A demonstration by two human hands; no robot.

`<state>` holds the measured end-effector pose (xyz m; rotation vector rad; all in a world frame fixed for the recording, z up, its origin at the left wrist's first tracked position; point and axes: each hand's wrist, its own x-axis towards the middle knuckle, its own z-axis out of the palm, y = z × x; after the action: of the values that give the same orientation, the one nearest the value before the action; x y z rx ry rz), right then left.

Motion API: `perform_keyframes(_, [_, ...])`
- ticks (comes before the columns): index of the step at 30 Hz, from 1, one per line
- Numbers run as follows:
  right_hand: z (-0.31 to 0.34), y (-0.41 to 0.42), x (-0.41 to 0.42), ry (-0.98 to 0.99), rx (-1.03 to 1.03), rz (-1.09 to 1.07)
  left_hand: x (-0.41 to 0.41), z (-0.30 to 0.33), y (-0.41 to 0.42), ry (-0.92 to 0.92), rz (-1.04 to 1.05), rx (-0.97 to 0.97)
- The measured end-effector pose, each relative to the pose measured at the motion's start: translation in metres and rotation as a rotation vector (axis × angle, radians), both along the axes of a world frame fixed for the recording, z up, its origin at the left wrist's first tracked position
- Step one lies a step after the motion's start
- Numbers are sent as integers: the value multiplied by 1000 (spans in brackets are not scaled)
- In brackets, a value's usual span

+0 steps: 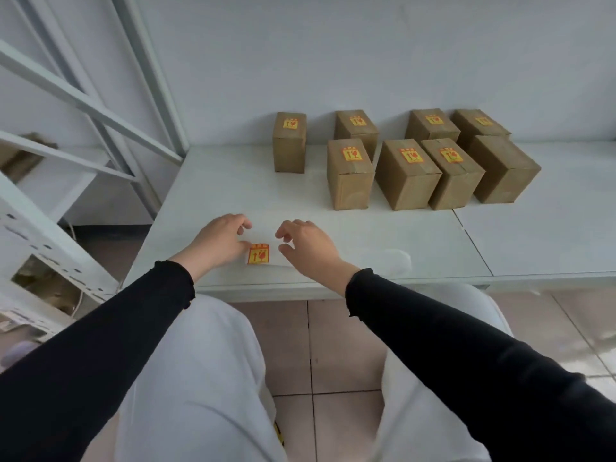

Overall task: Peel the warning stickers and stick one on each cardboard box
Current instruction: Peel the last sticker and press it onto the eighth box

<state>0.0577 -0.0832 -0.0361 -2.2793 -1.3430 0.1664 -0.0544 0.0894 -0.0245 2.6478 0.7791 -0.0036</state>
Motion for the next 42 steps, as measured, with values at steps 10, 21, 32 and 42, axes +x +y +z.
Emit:
perform_keyframes(10, [-31, 14, -25, 45, 10, -162, 3, -24, -2, -90, 79, -240])
perform_keyframes(21, [-37, 10, -38, 154, 224, -310, -1, -18, -5, -278, 189, -937])
perform_keyframes(32, [-34, 3, -38, 217, 269, -363, 3, -16, -8, -324, 248, -1001])
perform_keyframes(42, [-27, -2, -21, 402, 317, -335, 5, -27, 5, -331, 284, -634])
